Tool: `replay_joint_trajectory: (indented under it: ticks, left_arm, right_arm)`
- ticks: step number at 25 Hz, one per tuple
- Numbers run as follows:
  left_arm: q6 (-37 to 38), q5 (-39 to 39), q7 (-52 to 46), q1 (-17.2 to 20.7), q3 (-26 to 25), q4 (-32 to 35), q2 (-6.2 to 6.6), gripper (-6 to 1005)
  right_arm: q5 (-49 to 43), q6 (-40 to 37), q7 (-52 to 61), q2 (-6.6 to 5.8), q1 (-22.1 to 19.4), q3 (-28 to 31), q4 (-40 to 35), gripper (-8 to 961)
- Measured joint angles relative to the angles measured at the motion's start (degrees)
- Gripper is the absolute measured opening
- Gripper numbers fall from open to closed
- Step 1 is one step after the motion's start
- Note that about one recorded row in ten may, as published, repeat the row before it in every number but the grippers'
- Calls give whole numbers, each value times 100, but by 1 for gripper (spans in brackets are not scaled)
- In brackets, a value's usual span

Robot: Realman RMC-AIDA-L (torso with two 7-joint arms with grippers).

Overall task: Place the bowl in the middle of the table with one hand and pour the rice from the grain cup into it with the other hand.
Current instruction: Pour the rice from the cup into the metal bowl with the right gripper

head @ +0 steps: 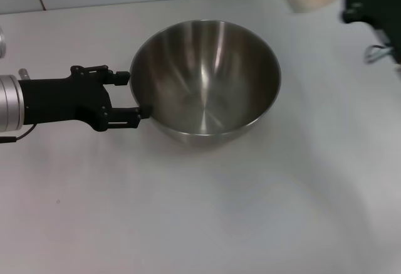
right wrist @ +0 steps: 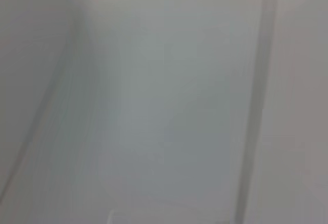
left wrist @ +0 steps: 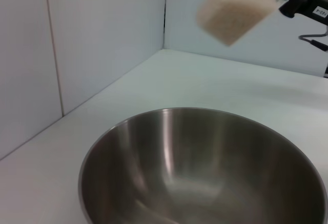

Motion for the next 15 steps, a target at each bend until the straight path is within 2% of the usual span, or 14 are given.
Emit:
replay_joint_trajectory:
  ticks: [2, 3, 4, 5, 6, 7, 8, 9, 10, 13, 15]
  left_arm:
    - [-3, -1, -5, -5, 19, 4, 1, 805]
    - [-2, -2, -6, -12, 28, 6, 1, 805]
    - [-2, -2, -6, -12, 28, 6, 1, 805]
    - [-2, -2, -6, -17, 28, 6, 0, 805]
    - [-1, -2, -6, -28, 28, 6, 1, 805]
    - [-1, -2, -6, -28, 28, 6, 1, 805]
    - [-2, -2, -6, -37, 28, 6, 1, 805]
    - [-2, -2, -6, -37, 28, 6, 1, 805]
    - [-2, -2, -6, -39, 28, 6, 0, 805]
    - [-3, 0, -6, -52, 26, -8, 5, 805]
    - [-3, 0, -5, -53, 26, -14, 5, 805]
  right_arm:
    - [0, 100, -1467, 7, 158, -84, 462, 6]
    - [3, 281, -3128, 13, 301, -85, 1027, 6]
    - [3, 281, -3128, 13, 301, -85, 1027, 6]
    - [7, 391, -4043, 13, 365, -70, 1295, 7]
    - [8, 568, -5516, 18, 459, -70, 1693, 7]
    - [8, 568, -5516, 18, 459, -70, 1693, 8]
    - [7, 707, -6932, 27, 510, -94, 2003, 8]
    - [-4, 750, -7450, 32, 523, -104, 2109, 8]
    - [-4, 750, -7450, 32, 523, -104, 2109, 9]
    - [-409, 784, -9000, 46, 498, -101, 2237, 10]
    - [-571, 781, -9320, 48, 476, -84, 2227, 11]
